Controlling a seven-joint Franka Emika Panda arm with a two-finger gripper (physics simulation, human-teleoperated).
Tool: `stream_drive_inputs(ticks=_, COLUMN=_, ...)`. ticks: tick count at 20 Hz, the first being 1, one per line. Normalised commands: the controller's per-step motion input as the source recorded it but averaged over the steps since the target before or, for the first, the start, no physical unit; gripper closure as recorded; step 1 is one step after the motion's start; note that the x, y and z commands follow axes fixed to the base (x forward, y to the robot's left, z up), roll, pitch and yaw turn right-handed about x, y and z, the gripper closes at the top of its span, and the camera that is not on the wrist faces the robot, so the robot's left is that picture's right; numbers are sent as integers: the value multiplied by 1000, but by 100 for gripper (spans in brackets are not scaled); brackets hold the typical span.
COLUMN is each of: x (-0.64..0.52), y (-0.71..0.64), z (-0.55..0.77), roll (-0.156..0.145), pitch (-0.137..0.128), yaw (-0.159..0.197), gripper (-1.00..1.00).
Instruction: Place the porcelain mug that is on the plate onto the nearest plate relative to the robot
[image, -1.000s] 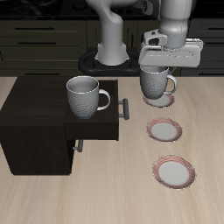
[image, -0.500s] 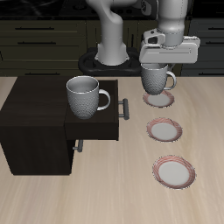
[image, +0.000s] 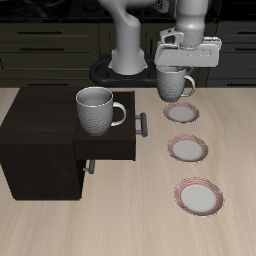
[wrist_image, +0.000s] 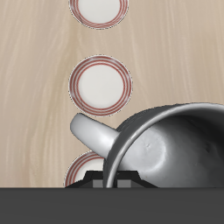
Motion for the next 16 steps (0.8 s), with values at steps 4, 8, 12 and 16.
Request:
stream_drive_inputs(ticks=4, x=-269, y=-77, z=-177, roll=-16, pitch=15, yaw=-45, gripper=100)
stream_drive_inputs(ticks=8, x=-286, y=-87, z=-127, roll=10, pitch=-12, yaw=-6, gripper=100)
stream_drive_inputs(ticks=12, x=-338, y=-14, z=-7, roll=18, pitch=-31, yaw=-17, gripper=100)
stream_drive_inputs(ticks=16, x=-348, y=97, z=-90, roll=55, pitch=12, yaw=-6, gripper=100)
